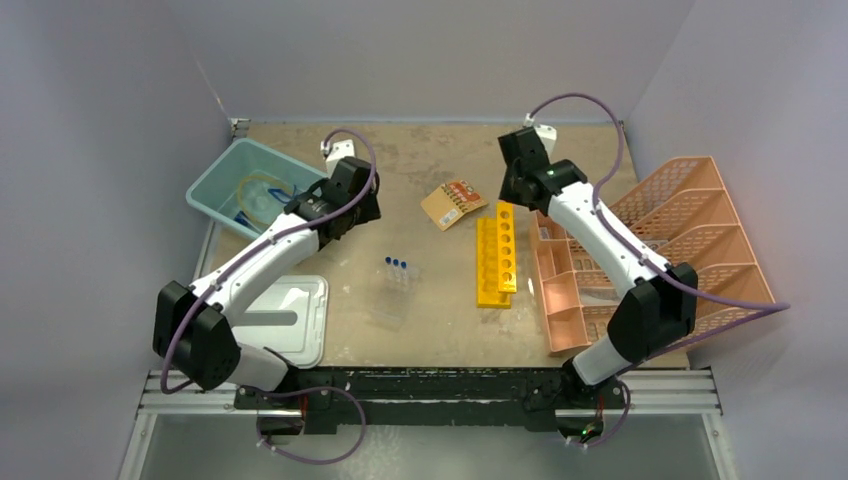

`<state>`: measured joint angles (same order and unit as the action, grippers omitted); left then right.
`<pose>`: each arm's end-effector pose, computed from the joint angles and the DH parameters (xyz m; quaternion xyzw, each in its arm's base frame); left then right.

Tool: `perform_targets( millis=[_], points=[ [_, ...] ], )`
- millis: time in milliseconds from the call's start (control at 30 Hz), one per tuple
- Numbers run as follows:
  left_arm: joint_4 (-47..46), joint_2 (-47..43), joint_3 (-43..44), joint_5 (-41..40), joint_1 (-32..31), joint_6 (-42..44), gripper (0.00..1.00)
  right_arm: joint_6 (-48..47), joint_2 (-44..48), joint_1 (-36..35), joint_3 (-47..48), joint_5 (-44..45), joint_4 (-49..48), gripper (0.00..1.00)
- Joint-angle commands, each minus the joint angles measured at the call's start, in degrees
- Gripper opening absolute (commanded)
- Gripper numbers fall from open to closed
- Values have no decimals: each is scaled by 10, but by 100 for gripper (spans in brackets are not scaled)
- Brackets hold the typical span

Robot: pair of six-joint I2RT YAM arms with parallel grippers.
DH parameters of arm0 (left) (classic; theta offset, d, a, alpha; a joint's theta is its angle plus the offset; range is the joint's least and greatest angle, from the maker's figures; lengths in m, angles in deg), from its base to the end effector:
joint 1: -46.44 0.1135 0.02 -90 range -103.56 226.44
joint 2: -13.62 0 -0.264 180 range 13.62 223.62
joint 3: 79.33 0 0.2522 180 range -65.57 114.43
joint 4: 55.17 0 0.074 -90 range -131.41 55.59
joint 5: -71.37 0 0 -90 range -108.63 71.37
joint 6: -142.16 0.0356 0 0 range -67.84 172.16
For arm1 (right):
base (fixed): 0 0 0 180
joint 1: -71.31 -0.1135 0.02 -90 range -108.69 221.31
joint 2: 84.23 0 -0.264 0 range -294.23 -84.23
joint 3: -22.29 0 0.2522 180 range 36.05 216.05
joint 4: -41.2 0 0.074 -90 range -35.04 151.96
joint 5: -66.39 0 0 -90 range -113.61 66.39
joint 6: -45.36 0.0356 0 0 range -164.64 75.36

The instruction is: Organize the chemistry lab equipment

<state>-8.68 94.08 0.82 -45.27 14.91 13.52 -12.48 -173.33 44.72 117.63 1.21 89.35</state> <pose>0.2648 -0.1437 0.2953 -0.1408 0.8978 -0.0306 0.4163 0.3158 0.1414 0.3339 0.1308 0.8866 0.0242 0.4430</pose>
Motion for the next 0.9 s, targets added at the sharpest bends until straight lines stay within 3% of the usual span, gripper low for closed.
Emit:
perform_targets(
  millis=[0, 433, 700, 867],
  points=[
    [-22, 24, 67, 39, 1, 40, 52, 47, -4, 31, 10, 20, 144, 27],
    [-73, 54, 68, 82, 1, 27, 52, 24, -1, 64, -166, -63, 76, 14],
    [-68, 66, 81, 95, 1, 34, 52, -17, -48, 67, -180, -67, 2, 32],
    [-59, 65, 93, 88, 2, 41, 52, -33, -71, 67, -192, -87, -31, 37]
  ],
)
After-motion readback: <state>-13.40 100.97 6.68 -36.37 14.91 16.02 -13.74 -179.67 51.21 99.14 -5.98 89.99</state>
